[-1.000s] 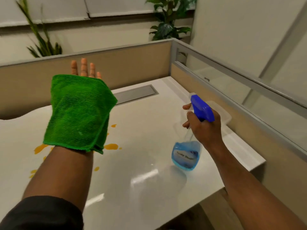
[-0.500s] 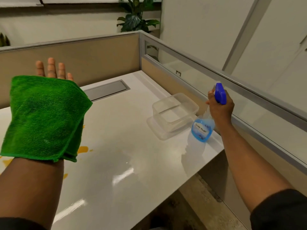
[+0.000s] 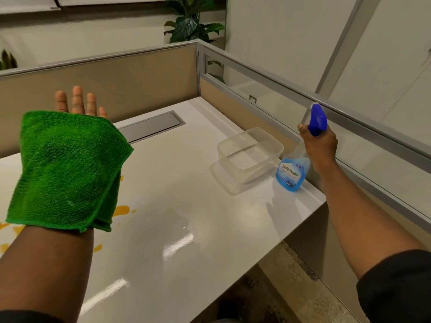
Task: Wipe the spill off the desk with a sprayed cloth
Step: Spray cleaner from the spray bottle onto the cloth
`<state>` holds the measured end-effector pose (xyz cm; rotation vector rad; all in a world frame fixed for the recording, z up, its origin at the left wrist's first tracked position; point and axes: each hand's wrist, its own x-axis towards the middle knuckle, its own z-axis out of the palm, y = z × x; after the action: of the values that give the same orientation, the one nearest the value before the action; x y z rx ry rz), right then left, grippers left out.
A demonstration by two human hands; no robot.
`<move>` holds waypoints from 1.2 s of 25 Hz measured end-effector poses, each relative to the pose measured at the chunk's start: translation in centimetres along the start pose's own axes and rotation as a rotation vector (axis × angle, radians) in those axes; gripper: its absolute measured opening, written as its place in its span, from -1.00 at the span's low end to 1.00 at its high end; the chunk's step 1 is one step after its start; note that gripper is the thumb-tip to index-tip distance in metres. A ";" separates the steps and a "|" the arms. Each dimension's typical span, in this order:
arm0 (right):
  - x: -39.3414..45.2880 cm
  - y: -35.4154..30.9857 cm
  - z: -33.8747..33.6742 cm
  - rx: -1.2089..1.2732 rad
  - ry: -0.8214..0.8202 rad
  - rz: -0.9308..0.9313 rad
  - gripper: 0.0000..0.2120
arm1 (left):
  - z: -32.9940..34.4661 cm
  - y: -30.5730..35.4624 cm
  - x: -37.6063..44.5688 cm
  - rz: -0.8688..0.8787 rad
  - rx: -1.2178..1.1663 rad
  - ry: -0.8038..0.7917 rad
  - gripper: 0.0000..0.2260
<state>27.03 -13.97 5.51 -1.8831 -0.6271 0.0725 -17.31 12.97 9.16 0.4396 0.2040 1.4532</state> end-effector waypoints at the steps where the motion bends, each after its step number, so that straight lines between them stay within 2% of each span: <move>1: -0.6 0.2 -0.2 -0.029 -0.003 -0.011 -0.44 | -0.1 0.1 0.0 0.009 -0.037 0.002 -0.49; 2: -1.4 0.5 -0.4 -0.044 0.036 -0.039 -0.41 | 0.2 0.2 -0.1 0.026 -0.020 0.026 -0.49; 4: -4.1 0.4 -0.4 -0.047 0.261 -0.151 -0.41 | 1.3 0.3 -0.8 0.018 -0.011 0.068 -0.51; 6: -7.3 -0.5 0.8 -0.008 0.458 -0.300 -0.53 | 2.0 0.3 -1.6 -0.010 -0.013 0.120 -0.53; 8: -10.0 -2.1 2.9 0.021 0.436 -0.420 -0.67 | 2.5 0.1 -2.4 -0.046 -0.025 0.140 -0.52; 10: -12.5 -4.8 5.6 0.017 0.268 -0.493 -0.75 | 2.7 -0.3 -3.0 -0.051 -0.041 0.153 -0.49; 13: -16.4 -9.1 9.9 -0.014 -0.110 -0.642 -0.88 | 2.4 -0.9 -3.6 -0.077 -0.021 0.168 -0.47; 15: -18.4 -11.6 12.4 -0.005 -0.396 -0.697 -0.87 | 2.2 -1.0 -4.0 -0.090 0.002 0.187 -0.47; 17: -19.8 -13.8 14.6 0.039 -0.684 -0.618 -0.77 | 1.9 -1.3 -4.6 -0.099 0.030 0.177 -0.46; 20: -20.5 -16.4 16.5 0.095 -1.097 -0.349 -0.50 | 1.8 -1.5 -5.8 -0.120 0.043 0.122 -0.45; 22: -20.3 -17.0 17.4 0.189 -1.305 -0.210 -0.42 | 1.9 -1.6 -6.5 -0.137 0.043 0.093 -0.43; 25: -19.8 -17.0 18.2 0.335 -1.453 -0.124 -0.53 | 2.2 -1.0 -7.6 -0.151 0.042 0.070 -0.43; 28: -19.4 -17.3 18.2 0.382 -1.437 -0.104 -0.65 | 2.8 -0.4 -8.5 -0.161 0.051 0.052 -0.39; 30: -19.1 -18.0 17.6 0.342 -1.388 -0.149 -0.72 | 2.9 0.3 -9.2 -0.176 0.117 0.113 -0.42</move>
<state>-2.26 -2.95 9.75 -1.2184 -1.5286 1.3652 -17.53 3.45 10.70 0.4236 0.4102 1.2978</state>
